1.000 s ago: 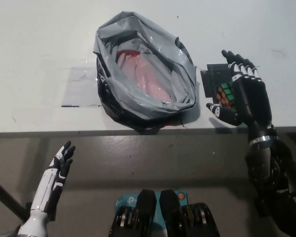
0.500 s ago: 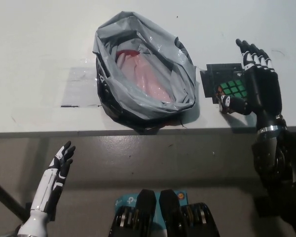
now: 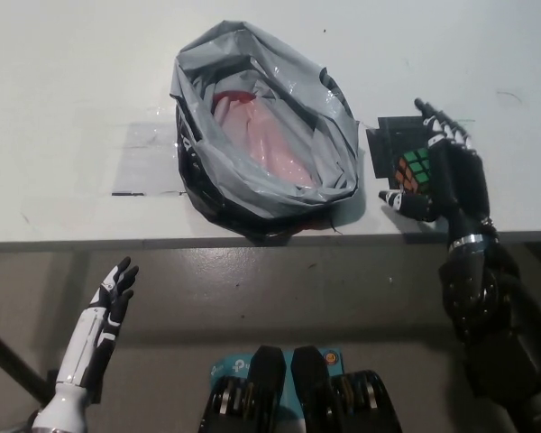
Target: Use the right hand to pick up a rubix's cube and place it into a plastic bag and lift the bag
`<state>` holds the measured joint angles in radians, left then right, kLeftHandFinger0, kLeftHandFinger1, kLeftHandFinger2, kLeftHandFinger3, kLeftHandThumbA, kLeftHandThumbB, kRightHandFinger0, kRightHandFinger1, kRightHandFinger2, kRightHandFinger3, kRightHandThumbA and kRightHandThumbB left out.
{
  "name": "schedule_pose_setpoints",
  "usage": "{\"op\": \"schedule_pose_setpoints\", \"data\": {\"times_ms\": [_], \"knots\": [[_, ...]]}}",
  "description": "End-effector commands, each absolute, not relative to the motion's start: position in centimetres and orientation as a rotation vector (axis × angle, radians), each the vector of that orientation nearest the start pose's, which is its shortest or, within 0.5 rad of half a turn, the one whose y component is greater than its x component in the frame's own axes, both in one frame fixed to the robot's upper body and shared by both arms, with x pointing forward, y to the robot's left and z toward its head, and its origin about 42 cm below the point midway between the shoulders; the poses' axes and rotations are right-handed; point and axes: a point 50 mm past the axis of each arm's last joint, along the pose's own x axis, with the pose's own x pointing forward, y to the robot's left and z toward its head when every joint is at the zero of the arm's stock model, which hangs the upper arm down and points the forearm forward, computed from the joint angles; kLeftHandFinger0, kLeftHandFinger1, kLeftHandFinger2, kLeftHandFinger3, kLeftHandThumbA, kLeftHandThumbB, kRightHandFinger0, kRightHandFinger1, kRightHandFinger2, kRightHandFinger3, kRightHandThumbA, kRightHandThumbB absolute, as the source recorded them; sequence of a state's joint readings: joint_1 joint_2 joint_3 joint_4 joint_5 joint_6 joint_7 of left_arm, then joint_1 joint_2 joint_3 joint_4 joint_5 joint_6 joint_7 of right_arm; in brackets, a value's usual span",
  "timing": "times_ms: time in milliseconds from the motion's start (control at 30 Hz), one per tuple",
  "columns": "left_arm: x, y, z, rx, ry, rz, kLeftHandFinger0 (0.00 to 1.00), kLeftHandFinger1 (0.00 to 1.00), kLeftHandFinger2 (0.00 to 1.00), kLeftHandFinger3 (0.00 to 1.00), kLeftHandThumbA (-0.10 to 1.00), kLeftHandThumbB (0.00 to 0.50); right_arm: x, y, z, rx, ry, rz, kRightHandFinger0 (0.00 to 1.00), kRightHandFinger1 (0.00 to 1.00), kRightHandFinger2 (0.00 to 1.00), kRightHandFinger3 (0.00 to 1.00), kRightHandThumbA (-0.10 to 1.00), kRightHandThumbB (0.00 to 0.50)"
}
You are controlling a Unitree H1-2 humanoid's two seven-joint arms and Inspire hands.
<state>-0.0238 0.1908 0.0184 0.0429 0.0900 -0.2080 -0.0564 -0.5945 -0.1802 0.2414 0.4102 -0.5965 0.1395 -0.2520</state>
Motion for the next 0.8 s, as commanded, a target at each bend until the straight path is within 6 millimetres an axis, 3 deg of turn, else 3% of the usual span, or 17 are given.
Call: {"op": "schedule_pose_setpoints", "data": {"times_ms": [0,267,767], "knots": [[29.6,27.5,12.3,0.284,-0.240,-0.071,1.00,1.00,1.00,1.00,1.00,0.252,47.6,-17.7,22.1,-0.792,-0.291,-0.034,1.00,1.00,1.00,1.00,0.97,0.500],[29.5,27.4,12.5,0.290,-0.238,-0.067,1.00,1.00,1.00,1.00,1.00,0.259,48.5,-18.4,21.5,-0.880,-0.277,-0.070,1.00,1.00,1.00,1.00,0.96,0.500],[29.8,27.4,12.5,0.286,-0.242,-0.070,1.00,1.00,1.00,1.00,1.00,0.255,49.8,-18.9,23.0,-0.949,-0.284,-0.171,1.00,1.00,1.00,1.00,0.95,0.500]]}}
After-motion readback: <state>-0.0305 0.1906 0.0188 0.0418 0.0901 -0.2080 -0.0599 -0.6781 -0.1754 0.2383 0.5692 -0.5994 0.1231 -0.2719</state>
